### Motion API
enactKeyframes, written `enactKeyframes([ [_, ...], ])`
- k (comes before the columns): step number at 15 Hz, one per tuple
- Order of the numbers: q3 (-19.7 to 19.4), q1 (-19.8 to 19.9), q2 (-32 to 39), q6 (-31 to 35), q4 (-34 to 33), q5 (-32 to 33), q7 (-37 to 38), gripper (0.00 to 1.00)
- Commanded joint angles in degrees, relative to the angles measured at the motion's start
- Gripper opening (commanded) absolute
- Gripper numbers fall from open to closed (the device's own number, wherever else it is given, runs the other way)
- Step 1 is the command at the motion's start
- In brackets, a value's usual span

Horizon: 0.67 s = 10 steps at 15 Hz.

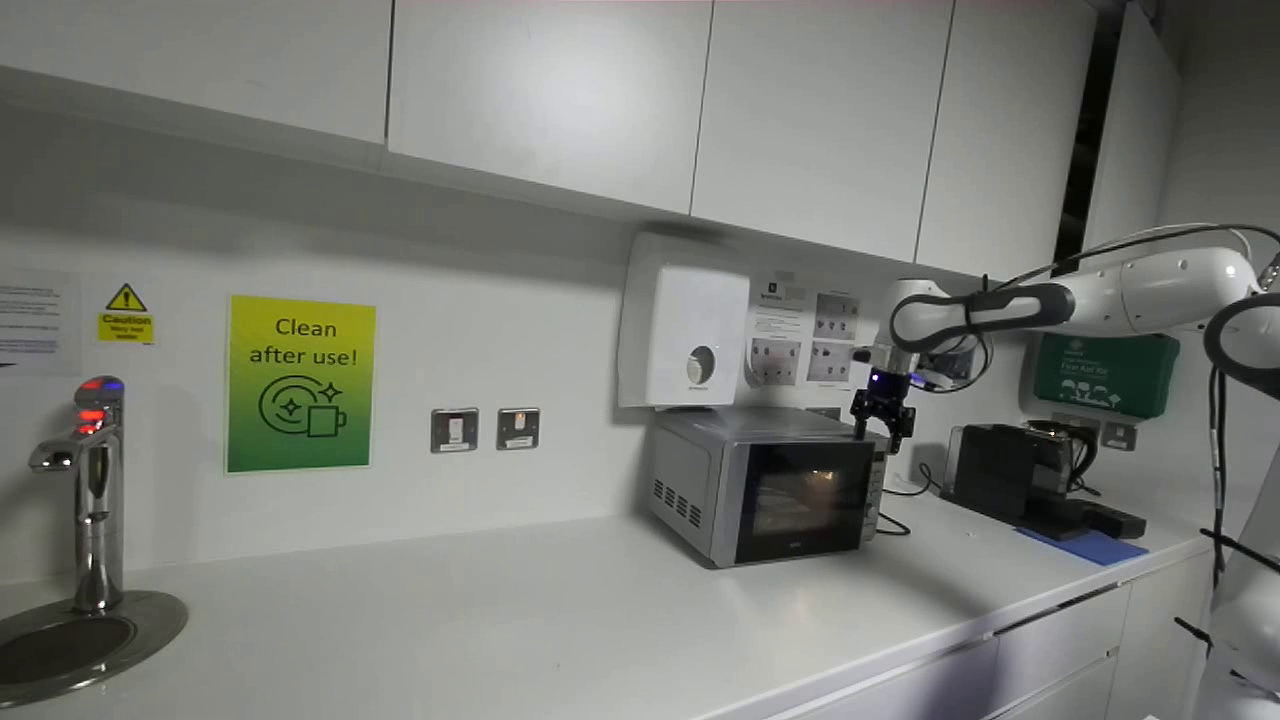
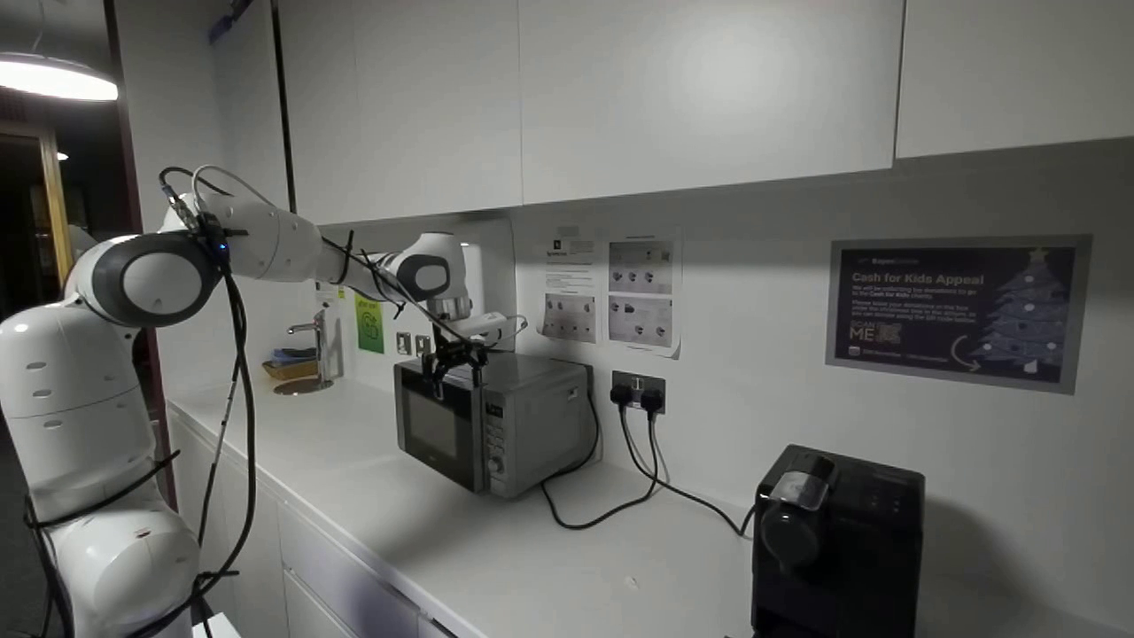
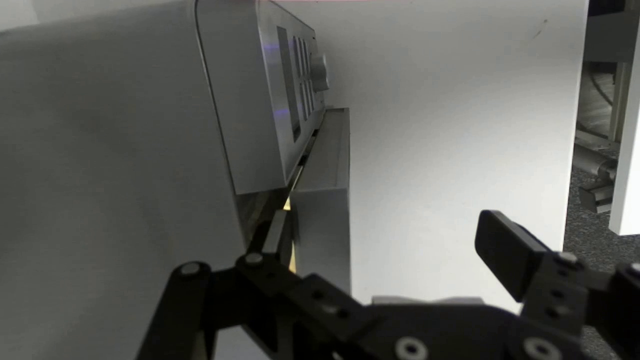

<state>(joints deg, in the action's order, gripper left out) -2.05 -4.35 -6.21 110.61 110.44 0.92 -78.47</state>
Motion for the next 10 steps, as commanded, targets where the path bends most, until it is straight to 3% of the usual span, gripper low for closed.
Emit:
enactKeyframes([
  [1,0.40,0.79,-0.10,-0.26,0.76,-1.51,-1.02,1.00],
  [10,0.96,0.48,-1.01,-3.24,0.47,-2.87,2.43,1.00],
])
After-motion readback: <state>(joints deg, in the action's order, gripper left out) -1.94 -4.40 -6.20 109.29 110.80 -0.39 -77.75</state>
